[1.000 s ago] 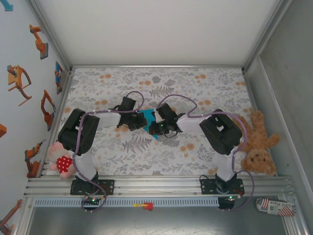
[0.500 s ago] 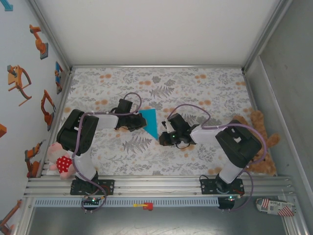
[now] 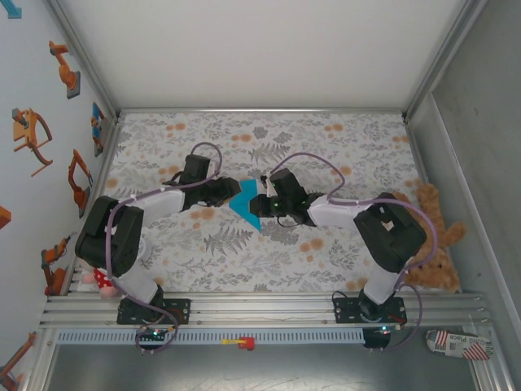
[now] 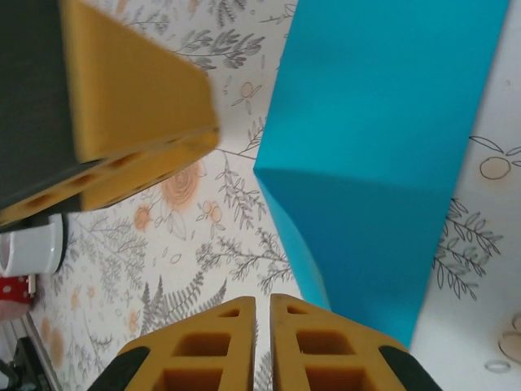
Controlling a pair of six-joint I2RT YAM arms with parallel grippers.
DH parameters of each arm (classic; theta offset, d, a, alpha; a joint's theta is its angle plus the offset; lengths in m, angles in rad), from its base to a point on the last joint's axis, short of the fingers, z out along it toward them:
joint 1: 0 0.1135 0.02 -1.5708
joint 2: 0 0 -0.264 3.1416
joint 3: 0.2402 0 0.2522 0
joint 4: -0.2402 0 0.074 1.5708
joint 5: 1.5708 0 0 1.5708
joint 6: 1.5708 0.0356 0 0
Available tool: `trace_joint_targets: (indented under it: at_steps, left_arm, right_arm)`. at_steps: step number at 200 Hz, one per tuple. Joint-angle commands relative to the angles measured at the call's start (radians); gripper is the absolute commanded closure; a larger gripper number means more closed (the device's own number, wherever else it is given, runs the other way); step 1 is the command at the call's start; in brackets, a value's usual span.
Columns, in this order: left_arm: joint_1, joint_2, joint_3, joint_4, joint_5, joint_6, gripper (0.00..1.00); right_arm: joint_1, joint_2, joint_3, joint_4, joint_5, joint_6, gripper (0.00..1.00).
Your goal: Fold a paper plane with a square sheet of paper (pick it up from the middle)
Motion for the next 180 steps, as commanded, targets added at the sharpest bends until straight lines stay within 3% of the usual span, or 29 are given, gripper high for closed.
trace_joint_targets:
  at_steps: [1, 119, 153, 180]
  left_arm:
    - [0.023, -0.018, -0.054, -0.038, -0.011, -0.034, 0.58]
    - [0.026, 0.066, -0.064, 0.026, 0.072, -0.098, 0.58]
    - [0.023, 0.082, -0.056, 0.044, 0.090, -0.107, 0.66]
    - [0.023, 0.103, -0.044, 0.038, 0.093, -0.109, 0.67]
  right_arm:
    - [-0.004, 0.043, 0.051, -0.002, 0.019, 0.028, 0.87]
    - [-0.018, 0.153, 0.124, -0.178, 0.087, 0.020, 0.86]
    - [-0.022, 0.161, 0.122, -0.179, 0.082, 0.022, 0.86]
    - [-0.024, 0.163, 0.122, -0.179, 0.079, 0.021, 0.86]
